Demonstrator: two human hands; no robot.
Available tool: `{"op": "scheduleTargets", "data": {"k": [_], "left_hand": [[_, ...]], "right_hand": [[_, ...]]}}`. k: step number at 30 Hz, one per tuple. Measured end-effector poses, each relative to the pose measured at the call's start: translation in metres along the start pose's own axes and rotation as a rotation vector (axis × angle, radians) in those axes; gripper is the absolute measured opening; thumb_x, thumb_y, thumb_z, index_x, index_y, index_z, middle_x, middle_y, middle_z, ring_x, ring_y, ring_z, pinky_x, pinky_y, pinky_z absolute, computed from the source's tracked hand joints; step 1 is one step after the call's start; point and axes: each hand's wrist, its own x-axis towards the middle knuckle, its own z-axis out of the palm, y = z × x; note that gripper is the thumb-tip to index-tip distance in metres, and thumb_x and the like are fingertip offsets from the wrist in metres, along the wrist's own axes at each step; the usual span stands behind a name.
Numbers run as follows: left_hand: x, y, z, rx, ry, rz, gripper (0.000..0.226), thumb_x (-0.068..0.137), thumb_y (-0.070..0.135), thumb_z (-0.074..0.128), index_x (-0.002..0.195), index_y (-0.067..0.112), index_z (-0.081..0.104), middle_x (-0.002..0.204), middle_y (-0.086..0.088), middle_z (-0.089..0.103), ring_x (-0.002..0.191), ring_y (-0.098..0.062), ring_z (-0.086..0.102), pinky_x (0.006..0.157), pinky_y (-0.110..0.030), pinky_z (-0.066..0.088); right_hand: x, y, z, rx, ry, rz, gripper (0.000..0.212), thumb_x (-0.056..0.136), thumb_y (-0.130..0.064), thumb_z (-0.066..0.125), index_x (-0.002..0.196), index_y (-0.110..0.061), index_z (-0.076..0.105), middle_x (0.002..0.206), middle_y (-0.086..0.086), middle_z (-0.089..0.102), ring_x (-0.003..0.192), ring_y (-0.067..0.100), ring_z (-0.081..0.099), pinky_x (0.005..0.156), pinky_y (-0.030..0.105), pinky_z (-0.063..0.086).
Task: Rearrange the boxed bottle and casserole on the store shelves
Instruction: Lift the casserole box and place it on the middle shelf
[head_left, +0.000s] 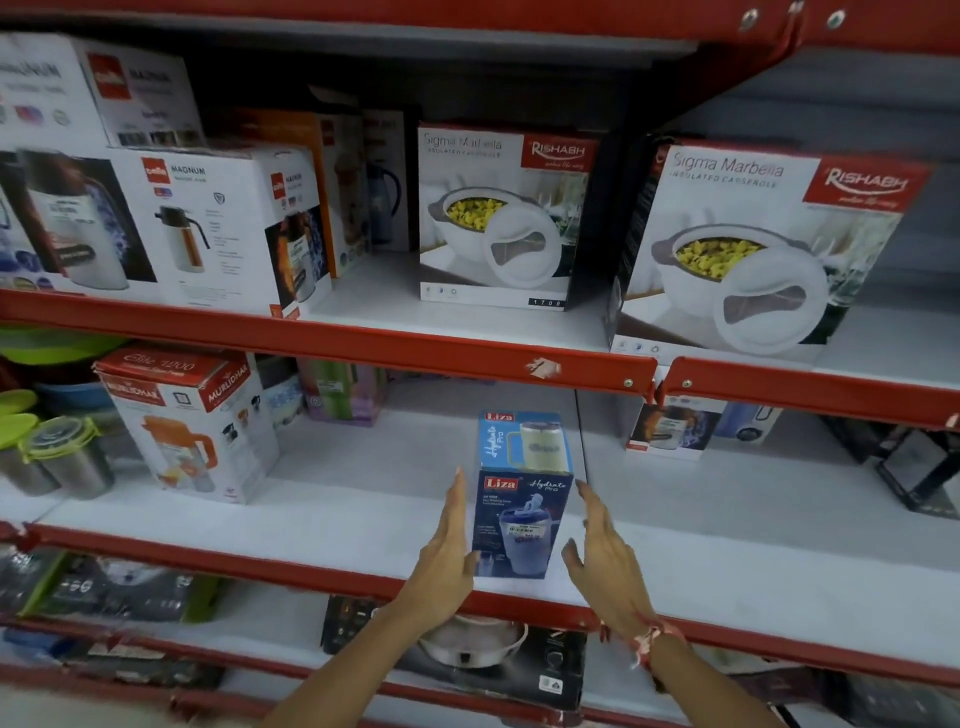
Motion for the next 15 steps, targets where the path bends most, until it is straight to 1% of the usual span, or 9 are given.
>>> {"op": "scheduleTargets", "data": {"k": [1,2,5,7,10,11,13,14,15], "left_hand": [[-0.003,0.003,-0.003,0.036,0.039,0.031,0.088,0.096,0.017,0.052,0.147,0.034,-0.018,0.163,0.003,0.002,0.141,-0.022,0.032,0.109,-0.038,0.037],[-0.005,0.006,-0.005,0.086,0.079,0.069,0.083,0.096,0.016,0.051,0.149,0.033,-0.012,0.163,0.003,0.004,0.143,-0.022,0.030,0.110,-0.036,0.036],[-0.002,0.026,-0.019,0.193,0.238,0.242,0.064,0.097,0.018,0.048,0.142,0.037,0.007,0.159,-0.001,0.022,0.139,-0.010,0.030,0.112,-0.029,0.033],[0.009,0.049,-0.028,0.185,0.327,0.361,0.055,0.098,0.016,0.047,0.141,0.035,0.019,0.154,0.001,0.032,0.134,-0.001,0.030,0.113,-0.021,0.031],[0.031,0.096,-0.037,0.161,0.369,0.542,0.050,0.098,0.017,0.046,0.145,0.025,0.031,0.153,0.006,0.031,0.140,-0.002,0.028,0.116,-0.019,0.025],[0.040,0.111,-0.038,0.156,0.378,0.579,0.050,0.098,0.018,0.045,0.146,0.022,0.032,0.153,0.005,0.030,0.141,-0.004,0.027,0.117,-0.018,0.023],[0.060,0.139,-0.040,0.110,0.406,0.602,0.051,0.097,0.022,0.046,0.146,0.019,0.032,0.153,0.002,0.032,0.141,-0.007,0.029,0.117,-0.019,0.024],[0.071,0.151,-0.041,0.072,0.419,0.602,0.051,0.097,0.022,0.048,0.145,0.018,0.033,0.152,0.001,0.033,0.140,-0.008,0.030,0.116,-0.022,0.027],[0.082,0.162,-0.042,0.034,0.424,0.599,0.051,0.097,0.021,0.049,0.145,0.017,0.033,0.151,0.001,0.034,0.139,-0.009,0.032,0.115,-0.027,0.031]], "right_hand": [[0.000,-0.003,-0.008,-0.040,0.071,-0.025,0.067,0.090,-0.011,0.058,0.148,-0.022,0.026,0.149,0.006,0.044,0.080,0.025,0.070,0.065,0.028,0.054],[0.001,-0.007,-0.017,-0.070,0.142,-0.064,0.061,0.088,-0.009,0.059,0.143,-0.020,0.034,0.143,0.007,0.049,0.074,0.025,0.069,0.063,0.027,0.053],[0.007,-0.022,-0.054,-0.089,0.337,-0.193,0.044,0.087,-0.008,0.062,0.128,-0.015,0.051,0.128,0.006,0.060,0.070,0.021,0.067,0.063,0.023,0.051],[0.017,-0.035,-0.084,-0.053,0.450,-0.262,0.039,0.087,-0.008,0.062,0.125,-0.015,0.054,0.121,0.005,0.063,0.080,0.021,0.068,0.067,0.029,0.057],[0.037,-0.049,-0.129,0.055,0.605,-0.355,0.035,0.090,-0.009,0.060,0.124,-0.014,0.056,0.116,0.003,0.061,0.090,0.023,0.067,0.075,0.041,0.060],[0.045,-0.052,-0.143,0.100,0.651,-0.363,0.034,0.091,-0.009,0.060,0.124,-0.012,0.056,0.117,0.004,0.059,0.096,0.025,0.064,0.081,0.041,0.058],[0.062,-0.054,-0.172,0.145,0.750,-0.342,0.037,0.091,-0.011,0.059,0.127,-0.009,0.053,0.124,0.011,0.055,0.112,0.028,0.056,0.096,0.030,0.047],[0.071,-0.054,-0.185,0.159,0.799,-0.321,0.042,0.089,-0.014,0.059,0.130,-0.009,0.049,0.130,0.014,0.051,0.120,0.028,0.050,0.100,0.024,0.039],[0.080,-0.052,-0.198,0.184,0.839,-0.294,0.050,0.087,-0.019,0.059,0.134,-0.010,0.045,0.137,0.015,0.045,0.127,0.028,0.044,0.103,0.023,0.034]]}}
